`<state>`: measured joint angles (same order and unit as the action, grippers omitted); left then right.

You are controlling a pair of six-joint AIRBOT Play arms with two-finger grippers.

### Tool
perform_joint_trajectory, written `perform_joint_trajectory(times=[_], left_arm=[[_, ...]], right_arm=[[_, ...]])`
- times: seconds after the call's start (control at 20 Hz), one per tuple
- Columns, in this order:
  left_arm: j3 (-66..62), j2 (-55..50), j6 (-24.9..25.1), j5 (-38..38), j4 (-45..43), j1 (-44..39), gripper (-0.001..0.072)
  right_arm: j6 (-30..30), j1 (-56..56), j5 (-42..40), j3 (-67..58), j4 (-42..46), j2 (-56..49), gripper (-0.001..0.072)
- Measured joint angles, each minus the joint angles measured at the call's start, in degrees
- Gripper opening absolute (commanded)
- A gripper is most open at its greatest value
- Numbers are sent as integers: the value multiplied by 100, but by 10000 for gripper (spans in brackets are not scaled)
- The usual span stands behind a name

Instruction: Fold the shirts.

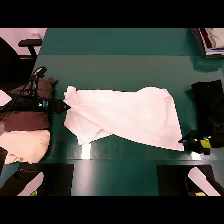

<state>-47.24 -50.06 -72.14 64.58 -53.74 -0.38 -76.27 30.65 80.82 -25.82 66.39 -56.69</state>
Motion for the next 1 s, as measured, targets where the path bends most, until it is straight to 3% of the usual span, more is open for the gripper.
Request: perform_joint_trajectory(times=[0.05, 0.1, 0.2, 0.4, 0.55, 1.0], left_arm=[[0, 2, 0, -11, 0, 0, 28], [0, 2, 2, -28, 0, 0, 28], [-15, 7, 2, -26, -2, 0, 28], [-321, 109, 4, -7, -39, -2, 27], [-1115, 317, -105, -9, -146, -2, 27], [-5777, 684, -791, 52, -227, 0, 27]], right_arm=[[-2, -216, -11, 46, 13, 4, 354], [-2, -428, -50, 87, 31, 11, 203], [-15, -846, -127, 131, 63, -2, 21], [-52, -1467, -153, -197, 129, 79, 15], [-120, -1816, 0, -1141, -42, 509, 15], [-437, -2175, -634, -6579, -251, 1593, 15]])
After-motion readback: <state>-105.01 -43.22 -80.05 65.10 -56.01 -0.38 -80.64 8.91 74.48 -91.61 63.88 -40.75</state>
